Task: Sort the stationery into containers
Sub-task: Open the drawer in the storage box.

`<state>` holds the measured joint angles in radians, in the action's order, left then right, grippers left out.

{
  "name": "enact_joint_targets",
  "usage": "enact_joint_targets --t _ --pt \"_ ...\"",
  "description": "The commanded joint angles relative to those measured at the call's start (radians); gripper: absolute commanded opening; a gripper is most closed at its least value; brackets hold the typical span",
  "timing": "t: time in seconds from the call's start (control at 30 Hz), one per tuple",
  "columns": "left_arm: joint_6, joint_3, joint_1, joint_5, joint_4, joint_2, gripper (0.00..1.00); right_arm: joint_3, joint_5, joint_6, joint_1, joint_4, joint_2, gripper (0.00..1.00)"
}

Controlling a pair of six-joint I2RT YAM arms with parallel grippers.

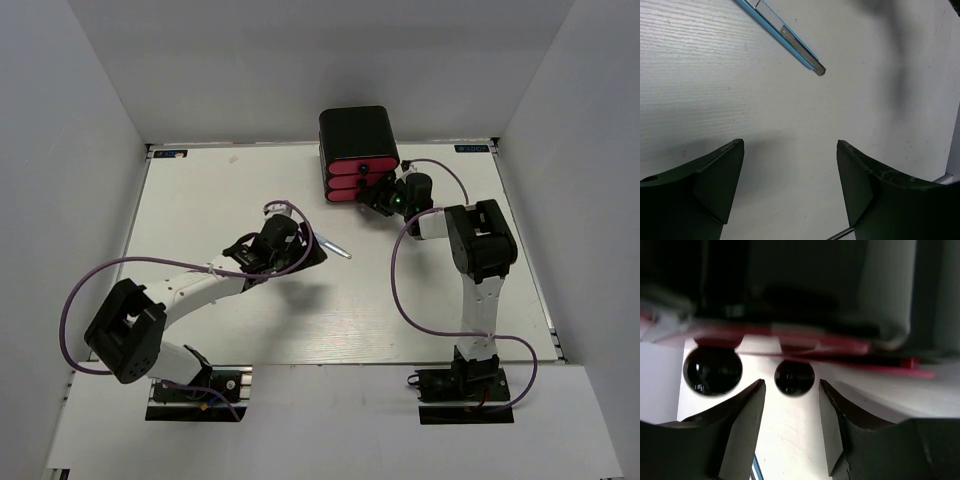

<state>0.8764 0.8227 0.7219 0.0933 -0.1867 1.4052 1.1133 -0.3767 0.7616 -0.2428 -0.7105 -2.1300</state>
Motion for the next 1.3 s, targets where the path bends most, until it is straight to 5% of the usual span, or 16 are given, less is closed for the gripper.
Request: enact_joint_targets --t 0.0,0.27,0.43,0.87,1.03,1.27 --pt "-0.005 0.046 0.001 0.01 -0.008 0.015 0.84 0.059 0.038 0.019 -0.006 -0.049 -0.022 0.53" --pt "-0.005 0.069 0.001 0.01 -0.017 0.025 0.84 0.082 0.053 0.028 -0.01 -0.037 -0.061 0.49" --pt "-0.005 0.069 0.001 0.01 -0.017 0.034 0.84 0.049 0.042 0.038 -0.007 -0.053 -0.051 0.27" --pt "0.013 0.19 0.001 0.077 0.023 0.236 0.84 -0.187 0.007 0.035 -0.004 -0.106 0.105 0.24" --pt "0.042 0.291 -0.009 0.118 -0.022 0.34 0.84 -0.21 0.001 0.031 -0.001 -0.113 0.137 0.56" --pt "0.114 0.434 -0.009 0.186 -0.115 0.464 0.81 -0.272 -0.027 0.015 0.013 -0.122 0.194 0.58"
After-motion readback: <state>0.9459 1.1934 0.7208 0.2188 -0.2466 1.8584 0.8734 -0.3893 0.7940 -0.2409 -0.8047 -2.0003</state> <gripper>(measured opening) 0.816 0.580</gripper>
